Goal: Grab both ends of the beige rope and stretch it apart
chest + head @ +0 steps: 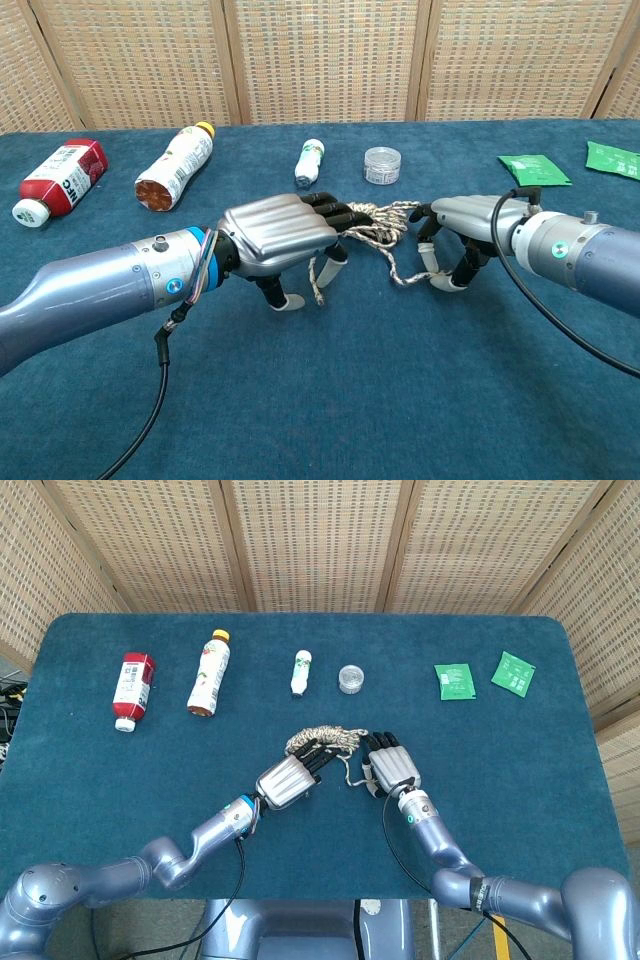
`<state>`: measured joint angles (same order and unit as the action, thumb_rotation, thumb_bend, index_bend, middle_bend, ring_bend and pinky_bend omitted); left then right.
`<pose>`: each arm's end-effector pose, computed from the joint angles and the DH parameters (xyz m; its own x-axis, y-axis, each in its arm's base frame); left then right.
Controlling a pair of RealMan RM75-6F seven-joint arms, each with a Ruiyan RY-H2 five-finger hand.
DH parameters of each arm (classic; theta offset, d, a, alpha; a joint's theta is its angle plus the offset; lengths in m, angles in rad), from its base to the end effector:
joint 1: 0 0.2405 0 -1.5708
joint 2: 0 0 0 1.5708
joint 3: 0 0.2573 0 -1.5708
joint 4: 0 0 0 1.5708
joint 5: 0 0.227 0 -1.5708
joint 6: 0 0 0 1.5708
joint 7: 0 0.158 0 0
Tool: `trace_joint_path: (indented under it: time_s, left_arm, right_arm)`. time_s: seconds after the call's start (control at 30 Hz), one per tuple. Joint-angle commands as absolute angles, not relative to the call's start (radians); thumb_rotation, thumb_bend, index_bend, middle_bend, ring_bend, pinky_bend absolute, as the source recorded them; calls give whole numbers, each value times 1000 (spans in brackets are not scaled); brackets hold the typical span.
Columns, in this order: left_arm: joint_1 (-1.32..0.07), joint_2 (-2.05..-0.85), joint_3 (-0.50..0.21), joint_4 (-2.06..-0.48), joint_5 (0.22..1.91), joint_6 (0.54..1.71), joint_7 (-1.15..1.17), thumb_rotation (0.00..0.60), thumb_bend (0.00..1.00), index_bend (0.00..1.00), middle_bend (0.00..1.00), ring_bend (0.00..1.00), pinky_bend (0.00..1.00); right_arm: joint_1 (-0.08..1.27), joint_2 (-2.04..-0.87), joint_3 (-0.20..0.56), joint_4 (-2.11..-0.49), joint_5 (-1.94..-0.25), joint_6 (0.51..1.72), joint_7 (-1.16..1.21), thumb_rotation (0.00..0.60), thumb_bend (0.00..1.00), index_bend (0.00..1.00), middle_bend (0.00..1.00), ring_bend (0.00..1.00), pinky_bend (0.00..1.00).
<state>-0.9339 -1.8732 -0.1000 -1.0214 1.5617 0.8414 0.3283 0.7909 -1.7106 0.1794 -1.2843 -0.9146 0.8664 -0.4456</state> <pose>-0.0804 0.3533 -0.1455 0.7463 -0.0219 0.6652 0.4063 -0.7767 -0.4813 -0.1621 -0.3722 -0.0889 0.4722 -0.3699 0.8001 -0.8776 -0.2829 0.3871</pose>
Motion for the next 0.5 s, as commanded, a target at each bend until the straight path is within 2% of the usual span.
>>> trace_joint_path:
  time_s: [0.03, 0.5]
  left_arm:
    - [-937, -1890, -99, -1007, 1550, 838, 321, 600, 322, 533, 0, 0, 0]
    - [-963, -1916, -118, -1012, 1482, 797, 384, 600, 346, 533, 0, 0, 0]
  right_arm:
    - [791, -1709, 179, -1285, -914, 866, -445, 600, 505, 641, 76, 0, 0]
    - [790, -1711, 176, -1270, -918, 853, -422, 600, 505, 642, 76, 0, 0]
